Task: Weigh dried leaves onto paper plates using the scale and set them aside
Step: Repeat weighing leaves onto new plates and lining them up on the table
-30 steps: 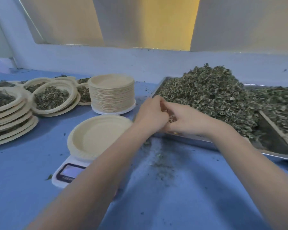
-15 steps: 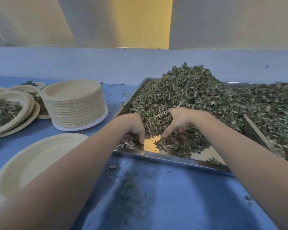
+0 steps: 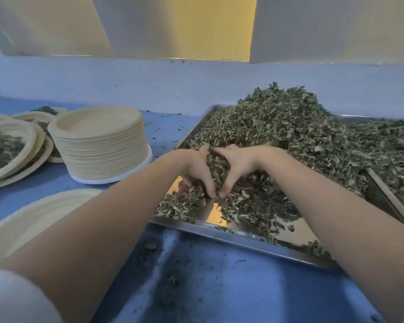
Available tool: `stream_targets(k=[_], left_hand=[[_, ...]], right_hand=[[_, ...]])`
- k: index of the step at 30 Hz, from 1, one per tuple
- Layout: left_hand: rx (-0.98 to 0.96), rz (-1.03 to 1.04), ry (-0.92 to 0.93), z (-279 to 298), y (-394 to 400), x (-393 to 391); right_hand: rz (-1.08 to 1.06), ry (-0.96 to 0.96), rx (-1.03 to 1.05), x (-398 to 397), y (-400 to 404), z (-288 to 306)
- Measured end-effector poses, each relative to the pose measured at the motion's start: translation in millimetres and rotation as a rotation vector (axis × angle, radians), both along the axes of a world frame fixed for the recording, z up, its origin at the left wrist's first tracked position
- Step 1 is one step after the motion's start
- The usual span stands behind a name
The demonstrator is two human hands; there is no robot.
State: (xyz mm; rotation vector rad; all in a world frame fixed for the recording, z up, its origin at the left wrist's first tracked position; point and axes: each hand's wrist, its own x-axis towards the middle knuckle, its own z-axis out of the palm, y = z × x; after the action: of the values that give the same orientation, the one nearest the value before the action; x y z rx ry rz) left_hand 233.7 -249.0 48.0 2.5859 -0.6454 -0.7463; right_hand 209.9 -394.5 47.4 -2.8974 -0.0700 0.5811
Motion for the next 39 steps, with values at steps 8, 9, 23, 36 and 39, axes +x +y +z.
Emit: stream_targets(k=[8, 9, 23, 36, 39], left_hand=[[-0.204, -0.006, 0.007, -7.1, -5.4, -7.3], [-0.231, 0.0, 0.012, -6.2, -5.6, -10.1], [-0.363, -0.007, -0.185, 66.1, 73.3, -64.6], [-0.417, 0.179, -0.096, 60.3, 239.6, -114.3], [-0.354, 0.229, -0.073, 56.2, 260.5, -116.8]], right_hand=[[0.08, -0.238, 0.127, -16.8, 1.2, -8.2], [0.064, -0.271, 0.133, -20.5, 0.9, -5.9], [0.121, -0.495, 0.156, -70.8, 82.7, 72.8], [0.276, -0.348, 0.317, -91.0, 230.6, 63.9], [0.252, -0.11, 0.351, -96.9, 231.1, 66.0]])
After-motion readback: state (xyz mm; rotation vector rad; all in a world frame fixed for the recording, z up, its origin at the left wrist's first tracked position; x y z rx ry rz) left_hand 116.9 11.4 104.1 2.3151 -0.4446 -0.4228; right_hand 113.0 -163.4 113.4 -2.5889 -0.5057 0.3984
